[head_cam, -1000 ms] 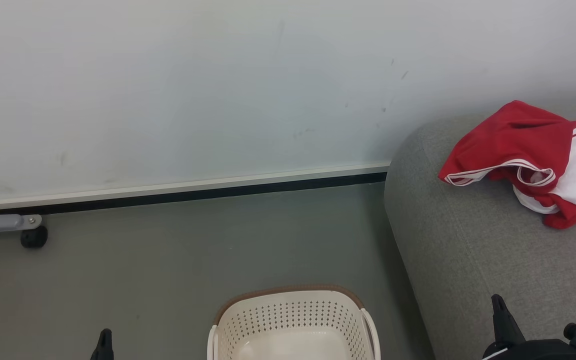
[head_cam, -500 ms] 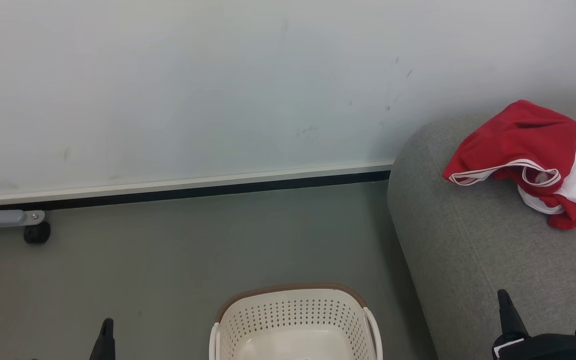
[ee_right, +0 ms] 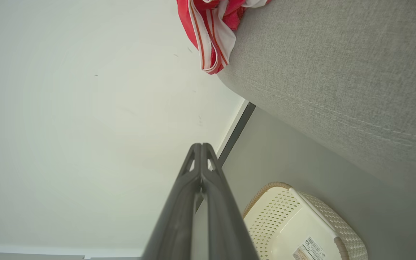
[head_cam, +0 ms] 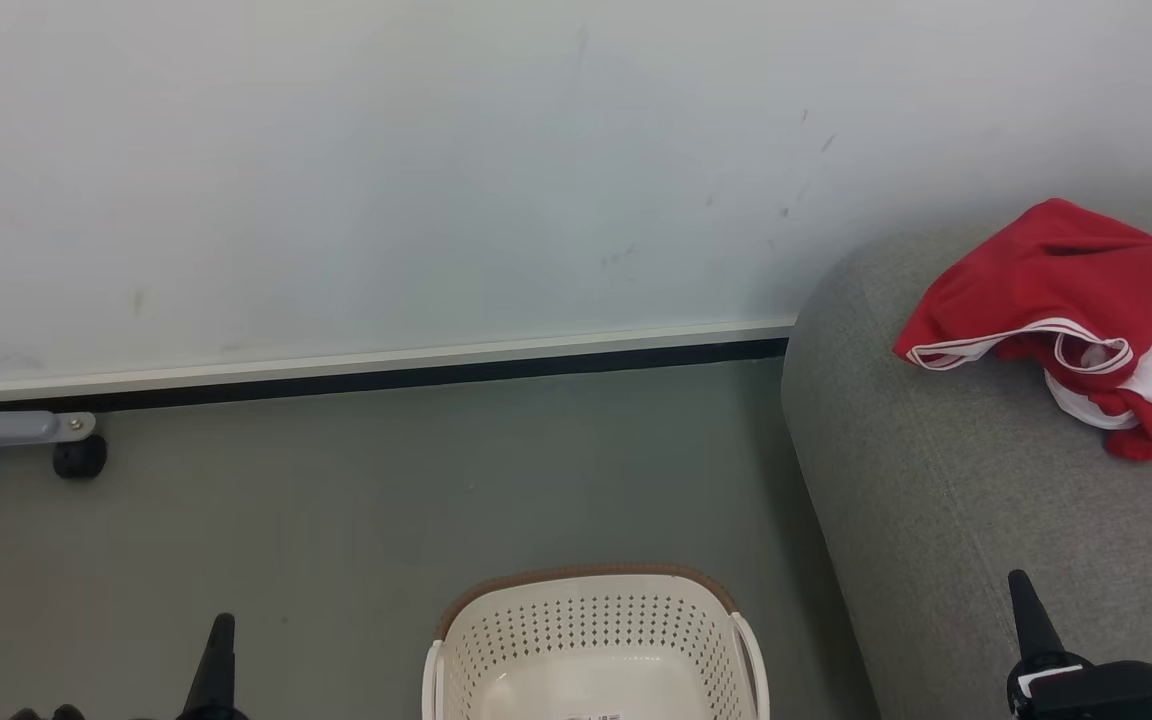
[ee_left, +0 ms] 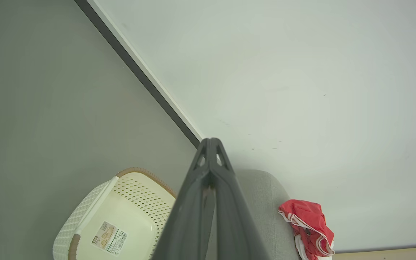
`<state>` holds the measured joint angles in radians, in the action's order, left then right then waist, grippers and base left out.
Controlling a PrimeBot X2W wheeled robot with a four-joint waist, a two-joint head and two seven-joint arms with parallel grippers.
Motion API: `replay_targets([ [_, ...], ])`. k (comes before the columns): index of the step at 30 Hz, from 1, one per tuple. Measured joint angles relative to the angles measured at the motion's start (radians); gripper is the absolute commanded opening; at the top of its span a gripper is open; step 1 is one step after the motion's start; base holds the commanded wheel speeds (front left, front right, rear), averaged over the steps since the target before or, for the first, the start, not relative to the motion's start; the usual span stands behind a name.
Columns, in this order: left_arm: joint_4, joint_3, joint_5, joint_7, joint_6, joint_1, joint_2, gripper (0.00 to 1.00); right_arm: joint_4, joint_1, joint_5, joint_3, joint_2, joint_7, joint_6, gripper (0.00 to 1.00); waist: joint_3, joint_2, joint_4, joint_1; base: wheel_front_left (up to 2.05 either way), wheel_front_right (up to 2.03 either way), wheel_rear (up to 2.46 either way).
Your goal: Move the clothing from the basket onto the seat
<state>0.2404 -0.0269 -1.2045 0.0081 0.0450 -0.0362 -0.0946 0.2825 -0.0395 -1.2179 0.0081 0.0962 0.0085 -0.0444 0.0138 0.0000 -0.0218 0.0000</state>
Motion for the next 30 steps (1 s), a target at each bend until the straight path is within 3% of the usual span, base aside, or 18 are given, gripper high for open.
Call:
replay_targets([
  [30,0.046,-0.056,-0.342,0.091,0.070,0.098,0.042,0.00,0.014,-0.038,-0.327,-0.123,-0.045,0.092,-0.064,0.00,-0.014,0.0000,0.019,0.0000,0.00,0.00,0.00],
])
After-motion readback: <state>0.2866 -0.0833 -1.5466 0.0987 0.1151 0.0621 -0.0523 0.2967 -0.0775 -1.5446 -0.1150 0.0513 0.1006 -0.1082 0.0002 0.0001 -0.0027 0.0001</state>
